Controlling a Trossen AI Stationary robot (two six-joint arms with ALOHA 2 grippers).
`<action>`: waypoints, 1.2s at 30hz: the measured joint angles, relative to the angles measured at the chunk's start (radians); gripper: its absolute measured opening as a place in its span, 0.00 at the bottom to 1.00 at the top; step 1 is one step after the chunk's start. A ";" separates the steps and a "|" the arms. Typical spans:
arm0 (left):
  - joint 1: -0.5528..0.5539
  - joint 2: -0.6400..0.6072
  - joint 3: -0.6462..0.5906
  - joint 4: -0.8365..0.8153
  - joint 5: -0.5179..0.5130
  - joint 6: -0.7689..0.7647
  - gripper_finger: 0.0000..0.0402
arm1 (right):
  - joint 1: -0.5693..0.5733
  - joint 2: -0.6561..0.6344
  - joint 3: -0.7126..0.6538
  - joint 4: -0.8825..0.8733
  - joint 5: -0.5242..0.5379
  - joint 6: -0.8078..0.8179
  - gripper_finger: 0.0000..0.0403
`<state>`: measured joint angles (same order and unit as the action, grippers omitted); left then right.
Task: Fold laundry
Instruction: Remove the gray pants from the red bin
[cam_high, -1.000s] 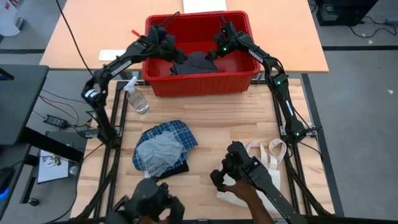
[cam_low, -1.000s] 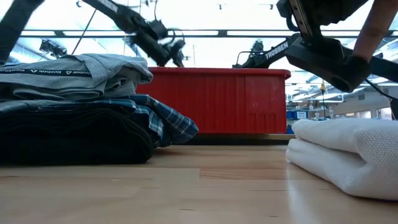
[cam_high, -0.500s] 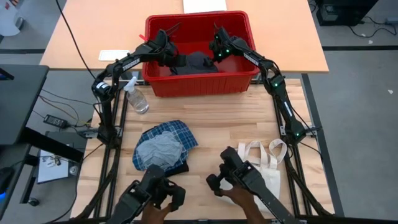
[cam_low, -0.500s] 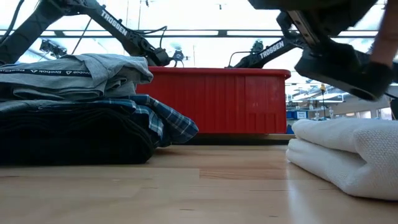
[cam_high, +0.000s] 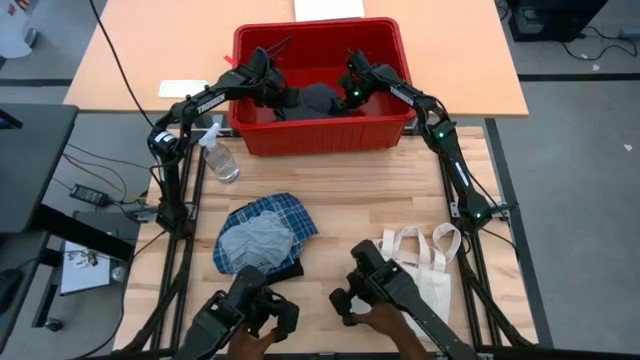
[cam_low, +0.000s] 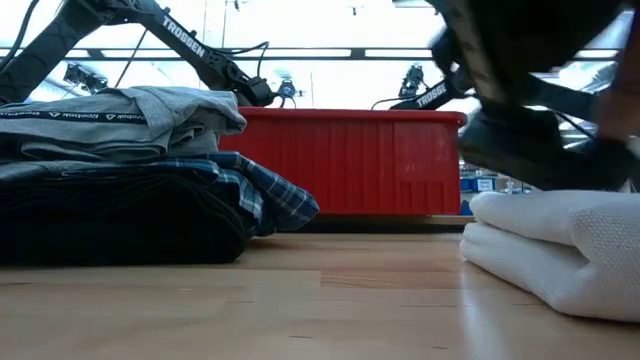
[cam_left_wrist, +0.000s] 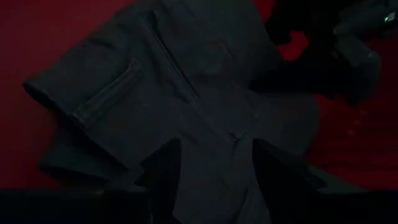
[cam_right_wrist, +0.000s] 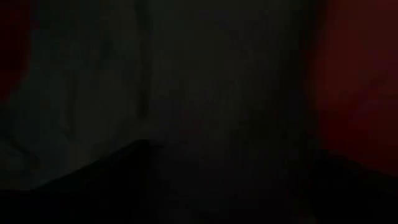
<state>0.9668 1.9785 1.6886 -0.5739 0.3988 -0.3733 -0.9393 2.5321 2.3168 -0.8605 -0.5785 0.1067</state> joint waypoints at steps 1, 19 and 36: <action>0.000 0.000 0.000 -0.002 0.002 0.000 0.50 | 0.007 0.002 0.001 0.036 -0.041 0.016 0.98; 0.038 -0.067 0.000 0.126 0.002 0.000 0.49 | 0.093 0.002 0.001 0.145 -0.005 -0.065 0.09; 0.182 -0.350 0.001 0.182 0.070 -0.001 0.46 | 0.009 -0.100 0.038 0.317 -0.338 0.290 0.08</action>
<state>1.1486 1.6285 1.6897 -0.3922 0.4684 -0.3742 -0.9306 2.4321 2.3547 -0.5436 -0.9169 0.3968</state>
